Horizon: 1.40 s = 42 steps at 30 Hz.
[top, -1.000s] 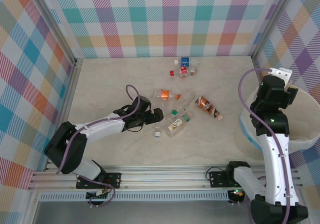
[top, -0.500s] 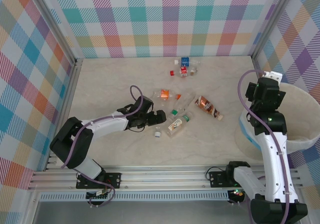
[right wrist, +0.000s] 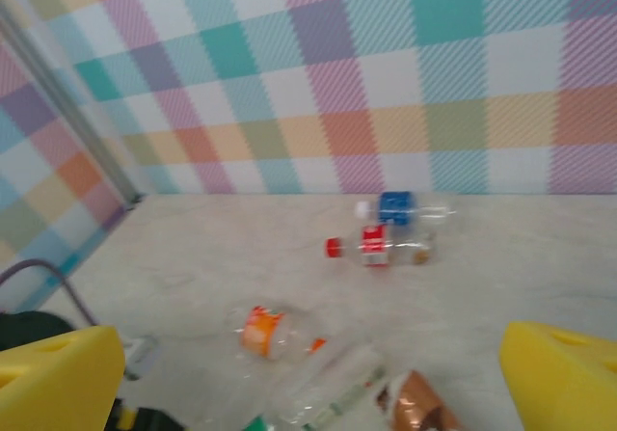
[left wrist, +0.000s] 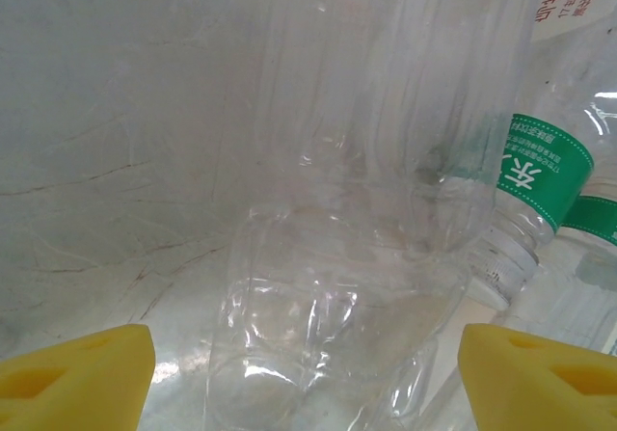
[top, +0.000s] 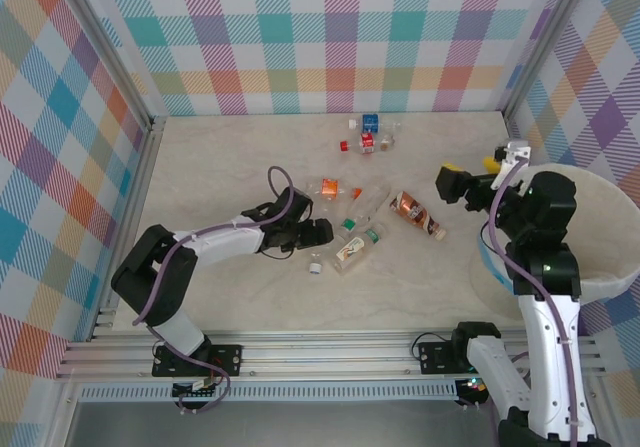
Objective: Put the plastic bottles in the bin
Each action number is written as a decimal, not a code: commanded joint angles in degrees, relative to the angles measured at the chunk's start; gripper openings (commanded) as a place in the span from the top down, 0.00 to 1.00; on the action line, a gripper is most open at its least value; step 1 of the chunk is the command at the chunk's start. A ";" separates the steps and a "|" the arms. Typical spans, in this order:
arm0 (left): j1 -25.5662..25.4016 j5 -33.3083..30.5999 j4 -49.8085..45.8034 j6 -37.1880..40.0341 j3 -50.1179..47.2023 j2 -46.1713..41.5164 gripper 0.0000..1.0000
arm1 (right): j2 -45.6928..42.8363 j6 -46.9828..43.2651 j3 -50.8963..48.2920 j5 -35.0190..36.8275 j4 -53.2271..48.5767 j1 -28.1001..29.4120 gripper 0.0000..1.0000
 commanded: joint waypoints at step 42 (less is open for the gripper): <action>-4.54 -5.05 5.46 8.28 -2.27 -5.54 0.62 | 9.81 4.75 -4.05 4.02 9.47 17.12 0.01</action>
